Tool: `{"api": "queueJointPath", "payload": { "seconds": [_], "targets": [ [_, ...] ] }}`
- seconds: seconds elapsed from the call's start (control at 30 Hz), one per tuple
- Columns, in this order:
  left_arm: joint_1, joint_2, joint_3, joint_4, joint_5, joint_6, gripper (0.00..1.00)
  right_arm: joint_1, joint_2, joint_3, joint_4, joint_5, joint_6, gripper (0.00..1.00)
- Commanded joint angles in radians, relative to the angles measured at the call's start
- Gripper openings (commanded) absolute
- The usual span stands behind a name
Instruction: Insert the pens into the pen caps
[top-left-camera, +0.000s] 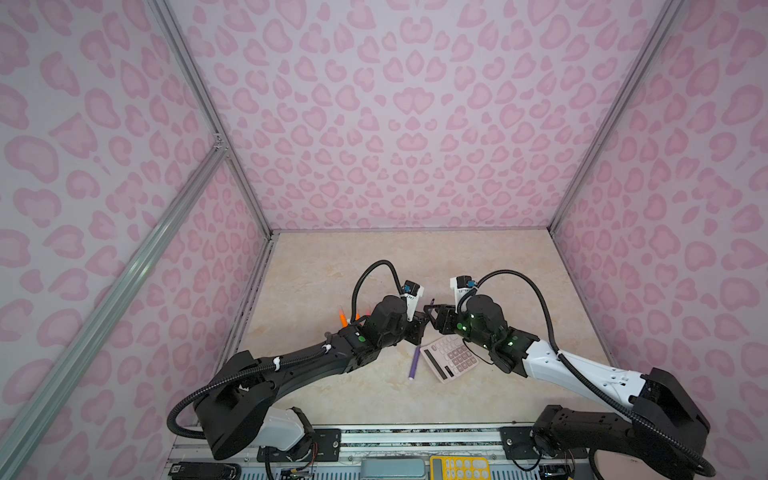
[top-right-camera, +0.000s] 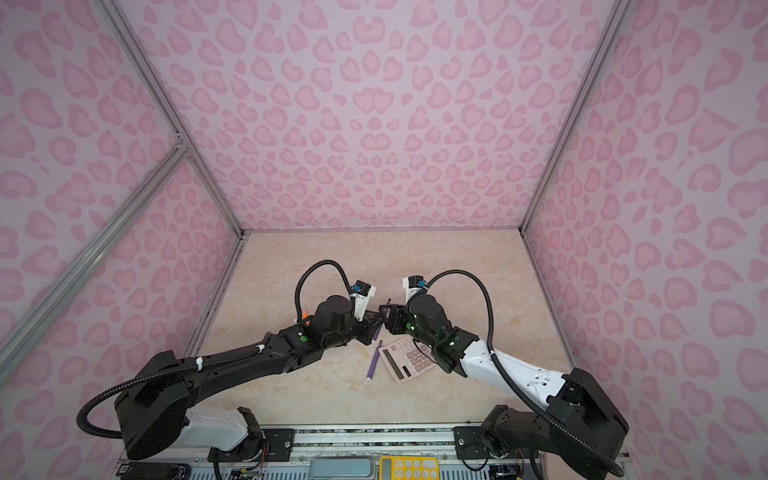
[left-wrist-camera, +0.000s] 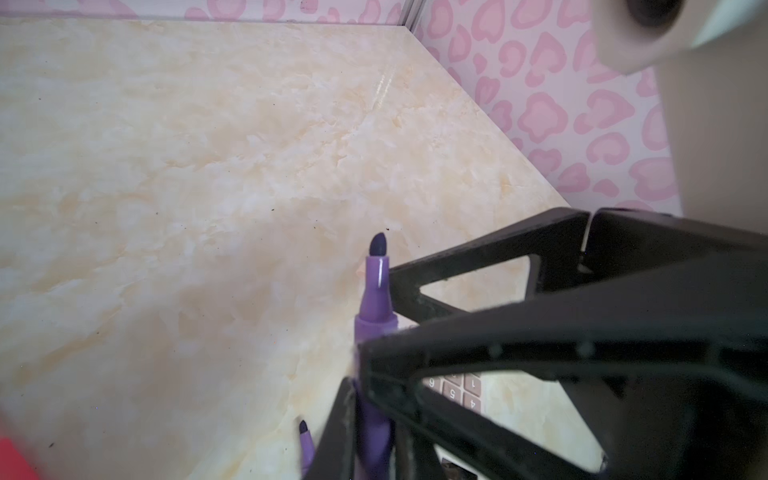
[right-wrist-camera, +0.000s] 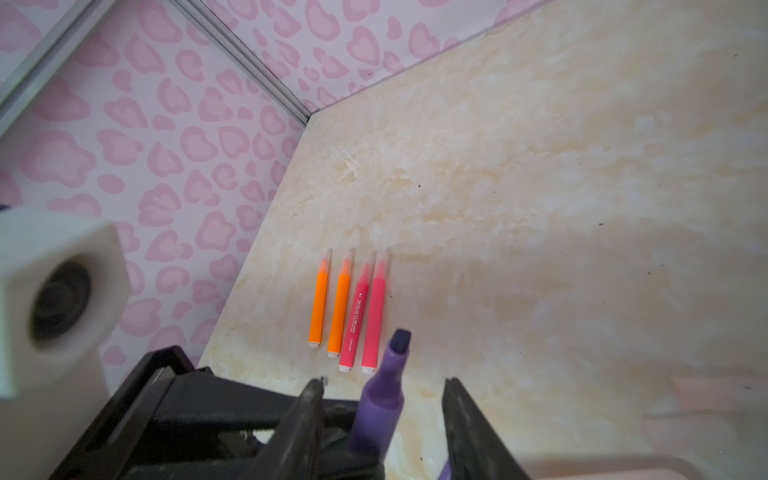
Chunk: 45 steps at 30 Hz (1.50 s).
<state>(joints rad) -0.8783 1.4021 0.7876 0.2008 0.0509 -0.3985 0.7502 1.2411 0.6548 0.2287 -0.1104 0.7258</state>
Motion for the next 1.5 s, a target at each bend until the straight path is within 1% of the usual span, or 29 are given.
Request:
{"api": "queueJointPath", "payload": {
  "seconds": [0.0, 0.17, 0.3, 0.5, 0.63, 0.67, 0.77, 0.83, 0.9, 1.07, 1.33, 1.37, 1.47],
  "targets": [
    [0.001, 0.002, 0.015, 0.051, 0.037, 0.009, 0.03, -0.003, 0.013, 0.000, 0.006, -0.033, 0.032, 0.43],
    [0.001, 0.021, 0.024, 0.058, 0.076, 0.002, 0.03, -0.005, 0.027, 0.001, 0.013, -0.055, 0.065, 0.34],
    [0.000, 0.025, 0.022, 0.063, 0.070, 0.004, 0.03, -0.006, 0.033, -0.001, 0.021, -0.062, 0.076, 0.29],
    [0.000, 0.035, 0.027, 0.060, 0.078, -0.005, 0.03, -0.012, 0.035, -0.005, 0.026, -0.075, 0.093, 0.11],
    [0.000, 0.029, 0.018, 0.058, 0.055, -0.015, 0.03, -0.012, 0.041, 0.001, 0.013, -0.063, 0.087, 0.03],
    [0.000, 0.028, 0.018, 0.058, 0.055, -0.017, 0.05, -0.012, 0.042, 0.000, 0.012, -0.063, 0.087, 0.01],
    [0.000, 0.030, 0.017, 0.060, 0.063, -0.019, 0.17, -0.013, 0.046, 0.000, 0.018, -0.073, 0.093, 0.00],
    [0.001, 0.029, 0.016, 0.063, 0.071, -0.017, 0.21, -0.012, 0.044, -0.003, 0.020, -0.076, 0.098, 0.00],
    [0.000, 0.030, 0.015, 0.067, 0.077, -0.014, 0.25, -0.012, 0.038, -0.006, 0.024, -0.073, 0.098, 0.00],
    [0.001, 0.049, 0.025, 0.066, 0.083, -0.017, 0.28, -0.014, 0.020, -0.013, 0.021, -0.062, 0.100, 0.00],
    [0.001, 0.045, 0.015, 0.078, 0.078, -0.019, 0.27, -0.013, 0.004, -0.023, 0.030, -0.063, 0.109, 0.00],
    [0.001, 0.042, 0.013, 0.081, 0.078, -0.020, 0.25, -0.013, 0.006, -0.027, 0.034, -0.065, 0.113, 0.00],
    [0.001, 0.040, 0.010, 0.085, 0.084, -0.023, 0.14, -0.012, 0.005, -0.027, 0.041, -0.076, 0.118, 0.00]
  ]
}}
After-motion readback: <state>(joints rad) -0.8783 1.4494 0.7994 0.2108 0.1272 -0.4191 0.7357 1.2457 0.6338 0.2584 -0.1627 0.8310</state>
